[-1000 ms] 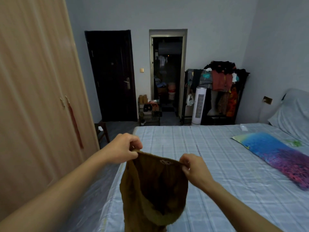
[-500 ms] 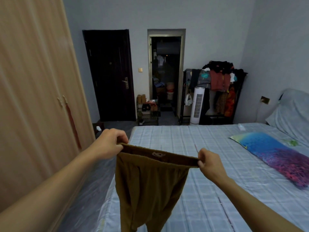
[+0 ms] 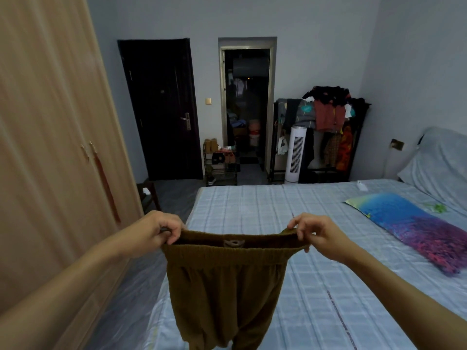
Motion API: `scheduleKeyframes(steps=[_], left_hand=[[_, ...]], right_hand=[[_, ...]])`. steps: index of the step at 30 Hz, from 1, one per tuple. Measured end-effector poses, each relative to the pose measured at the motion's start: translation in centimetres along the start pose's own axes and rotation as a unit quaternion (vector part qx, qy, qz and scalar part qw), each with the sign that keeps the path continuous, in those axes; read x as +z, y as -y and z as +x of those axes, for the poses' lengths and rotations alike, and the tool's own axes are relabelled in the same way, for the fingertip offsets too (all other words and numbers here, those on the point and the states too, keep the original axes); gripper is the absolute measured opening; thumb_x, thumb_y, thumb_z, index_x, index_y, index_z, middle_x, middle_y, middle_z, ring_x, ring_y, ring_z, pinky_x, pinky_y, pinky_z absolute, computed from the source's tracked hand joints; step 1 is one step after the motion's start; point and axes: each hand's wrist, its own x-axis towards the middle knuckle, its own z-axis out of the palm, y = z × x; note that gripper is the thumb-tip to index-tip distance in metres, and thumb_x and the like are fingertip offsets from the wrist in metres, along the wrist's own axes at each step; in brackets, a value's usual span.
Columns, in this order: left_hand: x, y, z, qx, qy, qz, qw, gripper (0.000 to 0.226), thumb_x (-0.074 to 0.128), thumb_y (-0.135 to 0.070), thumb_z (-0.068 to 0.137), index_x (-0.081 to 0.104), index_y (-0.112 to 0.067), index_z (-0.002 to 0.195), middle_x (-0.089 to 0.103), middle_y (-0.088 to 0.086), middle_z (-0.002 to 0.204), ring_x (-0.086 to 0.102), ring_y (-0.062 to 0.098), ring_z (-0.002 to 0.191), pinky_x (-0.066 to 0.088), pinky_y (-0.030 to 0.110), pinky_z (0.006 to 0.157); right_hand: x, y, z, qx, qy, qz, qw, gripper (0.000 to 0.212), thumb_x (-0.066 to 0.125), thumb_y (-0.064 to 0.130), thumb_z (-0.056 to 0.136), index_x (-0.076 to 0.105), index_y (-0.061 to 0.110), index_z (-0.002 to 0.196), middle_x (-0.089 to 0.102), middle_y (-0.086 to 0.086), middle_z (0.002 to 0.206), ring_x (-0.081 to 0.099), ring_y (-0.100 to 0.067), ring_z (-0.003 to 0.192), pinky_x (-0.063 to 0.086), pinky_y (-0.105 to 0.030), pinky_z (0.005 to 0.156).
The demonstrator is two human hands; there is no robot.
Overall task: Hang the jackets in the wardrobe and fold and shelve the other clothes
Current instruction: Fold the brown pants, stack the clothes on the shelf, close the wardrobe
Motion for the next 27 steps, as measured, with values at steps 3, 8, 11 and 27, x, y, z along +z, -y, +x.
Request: scheduleKeyframes(steps=[3,8,11,27], left_hand=[[-0.1,0.2,0.5,0.004,-0.011,0.051,0.999,0.048,0.055,0.015,0.086,0.077,-0.028,0.084,0.069,-0.014,0.102,0.066,0.005,0.101,0.055,0.02,0.084],[0.2,-0.3,0.9,0.006,-0.013,0.114,0.993,0.026,0.05,-0.01,0.085,0.073,-0.019,0.075,0.065,-0.015,0.088,0.064,0.004,0.081,0.051,0.019,0.07],[0.2,-0.3,1.0,0.008,-0.007,0.097,0.995,0.029,0.051,-0.038,0.09,0.069,-0.024,0.073,0.062,-0.013,0.085,0.062,0.011,0.075,0.05,0.026,0.065],[0.4,1.3,-0.6,0.04,-0.12,0.106,0.986,0.033,0.066,-0.005,0.072,0.044,-0.029,0.074,0.051,-0.009,0.071,0.052,0.013,0.065,0.043,0.034,0.057]], right_hand=[[-0.3,0.1,0.4,-0.011,0.014,-0.065,0.998,0.041,0.05,-0.018,0.089,0.075,0.011,0.073,0.066,-0.005,0.106,0.07,-0.023,0.081,0.06,-0.037,0.069],[-0.6,0.2,0.3,-0.014,0.007,-0.149,0.989,0.022,0.067,0.001,0.087,0.077,0.019,0.095,0.068,0.011,0.108,0.067,-0.003,0.093,0.058,-0.026,0.082],[-0.7,0.7,0.2,0.009,0.047,-0.163,0.985,0.041,0.085,0.032,0.071,0.073,0.017,0.107,0.062,0.013,0.114,0.066,-0.004,0.093,0.057,-0.022,0.083],[-1.4,-0.3,0.7,-0.055,-0.02,-0.253,0.966,0.012,0.073,0.016,0.084,0.064,0.023,0.081,0.061,0.01,0.077,0.061,-0.01,0.073,0.054,-0.028,0.066]])
